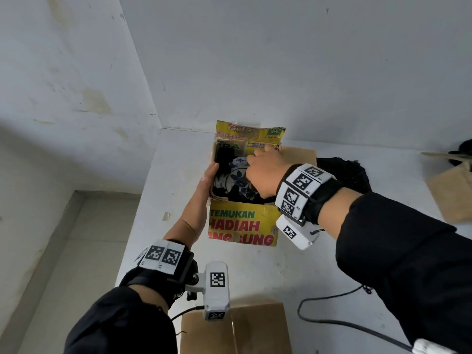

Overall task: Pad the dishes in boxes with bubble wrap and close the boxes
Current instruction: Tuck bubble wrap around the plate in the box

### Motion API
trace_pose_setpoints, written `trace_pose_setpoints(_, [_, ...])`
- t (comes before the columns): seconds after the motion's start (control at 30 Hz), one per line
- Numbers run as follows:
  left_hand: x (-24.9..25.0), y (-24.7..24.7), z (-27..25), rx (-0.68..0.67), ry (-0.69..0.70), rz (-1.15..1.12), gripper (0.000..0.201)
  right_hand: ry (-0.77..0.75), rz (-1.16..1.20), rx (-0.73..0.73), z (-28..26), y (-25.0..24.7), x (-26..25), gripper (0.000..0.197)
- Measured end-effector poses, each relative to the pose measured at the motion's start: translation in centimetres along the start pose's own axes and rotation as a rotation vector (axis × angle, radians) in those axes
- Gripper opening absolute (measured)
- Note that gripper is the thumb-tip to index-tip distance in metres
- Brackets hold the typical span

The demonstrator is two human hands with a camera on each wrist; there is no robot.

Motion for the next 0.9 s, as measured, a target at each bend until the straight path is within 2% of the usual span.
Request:
trace_pose_setpoints(0.07, [0.1,-0.1,0.0,0.012,0.01,-0.006,0.062,-0.031,-0.012,-0.047,-0.6,0.8,-0.3,0.032])
trace_pose_setpoints(0.1, [0.2,-0.1,0.0,0.015,0.008,-0.009,0.063,-0.046,0.028,-0.104,-0.4,1.9,-0.3,0.04])
trace_pose_setpoints(0.17, [0.1,0.0,0.0,0.014,0.011,-0.019,0.06,-0.066,0.164,-0.191,-0.4,3.6,-0.5,0.055])
trace_pose_setpoints(0.3, [-0.4,-0.3,0.2,0.014,0.005,-0.011,0.061,-0.013,0.415,-0.251,0.2,5.1,-0.3,0.082])
trace_pose_setpoints(0.43, [-0.8,-0.6,0.2,0.033,0.0,0.01,0.064,-0.034,0.603,-0.349,0.7,6.5,-1.1,0.078])
trace_pose_setpoints(0.57, [-1.3,-1.0,0.3,0.06,-0.007,0.04,0.054,0.003,0.598,-0.329,1.7,7.0,-0.8,0.083])
trace_pose_setpoints(0.67, [-2.0,-1.5,0.7,0.073,-0.037,0.05,0.046,-0.035,0.522,-0.236,1.0,6.2,-0.7,0.073])
trace_pose_setpoints(0.8, [-1.4,-1.6,0.6,0.079,-0.058,0.111,0.048,-0.171,0.423,0.072,-0.1,4.9,-0.4,0.062])
trace_pose_setpoints(0.9, [-0.5,-1.6,0.5,0.093,-0.073,0.224,0.056,-0.238,0.479,0.221,-1.4,5.1,0.1,0.06])
Point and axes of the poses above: each hand's wrist, its own z-axis towards the middle knuckle, its own y-axis out of the palm, x = y × z, the point moved 10 cm from there along z, towards the middle knuckle, and after that the axes turned 8 degrees about -x, right-handed, at the moved point
